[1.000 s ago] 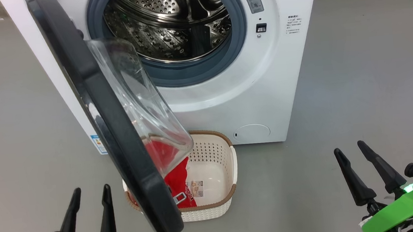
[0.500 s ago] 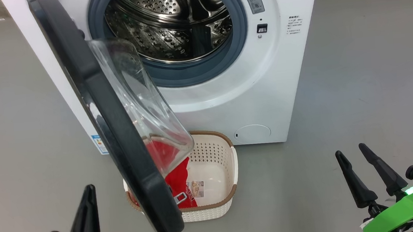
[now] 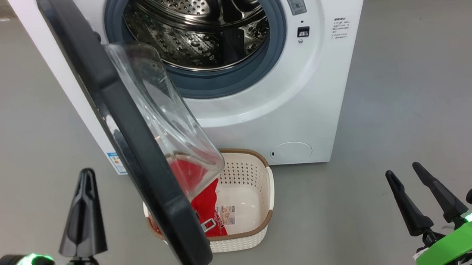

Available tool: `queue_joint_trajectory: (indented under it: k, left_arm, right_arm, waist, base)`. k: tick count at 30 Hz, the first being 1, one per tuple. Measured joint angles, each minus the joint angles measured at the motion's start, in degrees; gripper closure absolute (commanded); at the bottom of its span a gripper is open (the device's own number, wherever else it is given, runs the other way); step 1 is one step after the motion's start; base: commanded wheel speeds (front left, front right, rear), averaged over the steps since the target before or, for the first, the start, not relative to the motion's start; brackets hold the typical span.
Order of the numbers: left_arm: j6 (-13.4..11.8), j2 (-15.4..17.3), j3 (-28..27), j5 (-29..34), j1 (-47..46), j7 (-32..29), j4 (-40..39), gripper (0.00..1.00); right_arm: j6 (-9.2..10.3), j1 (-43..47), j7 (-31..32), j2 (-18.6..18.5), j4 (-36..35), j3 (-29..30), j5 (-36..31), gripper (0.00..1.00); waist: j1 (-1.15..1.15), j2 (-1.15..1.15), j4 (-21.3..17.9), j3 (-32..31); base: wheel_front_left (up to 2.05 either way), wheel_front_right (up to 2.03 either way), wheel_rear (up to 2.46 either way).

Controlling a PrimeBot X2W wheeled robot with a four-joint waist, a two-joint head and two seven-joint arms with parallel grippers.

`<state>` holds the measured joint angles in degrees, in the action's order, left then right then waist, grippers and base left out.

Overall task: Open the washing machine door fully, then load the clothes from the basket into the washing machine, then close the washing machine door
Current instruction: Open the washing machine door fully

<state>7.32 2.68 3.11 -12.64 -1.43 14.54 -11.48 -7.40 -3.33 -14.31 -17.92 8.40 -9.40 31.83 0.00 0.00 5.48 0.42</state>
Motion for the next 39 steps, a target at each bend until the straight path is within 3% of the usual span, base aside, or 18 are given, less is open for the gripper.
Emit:
queue_joint_trajectory:
  k: [7, 13, 25, 39]
  left_arm:
    - [0.0, 0.0, 6.0, 0.4, 0.0, 0.0, -8.0, 1.0]
    - [0.0, 1.3, 12.0, -0.2, 0.0, 0.2, -9.4, 1.0]
    - [0.0, 1.9, 22.5, -6.1, 0.1, 0.2, 3.4, 1.0]
    - [0.0, 0.9, 22.9, -11.2, -0.1, 0.1, 16.5, 1.0]
  right_arm:
    - [0.0, 0.0, 0.0, 0.3, 0.0, 0.1, 0.0, 0.0]
    - [0.0, 0.0, 0.0, 0.3, 0.0, 0.2, 0.1, 0.0]
    - [0.0, 0.0, 0.0, 0.8, 0.0, 0.1, 0.1, 0.0]
    - [0.0, 0.0, 0.0, 0.8, 0.1, 0.0, 0.6, 0.0]
  waist:
    - [0.0, 0.0, -0.1, 0.0]
    - [0.0, 0.0, -0.4, 0.2]
    - [0.0, 0.0, -1.5, 0.7]
    - [0.0, 0.0, -2.1, 1.5]
  base:
    - [0.0, 0.0, 0.0]
    - [0.0, 0.0, 0.0]
    - [0.0, 0.0, 0.0]
    - [0.0, 0.0, 0.0]
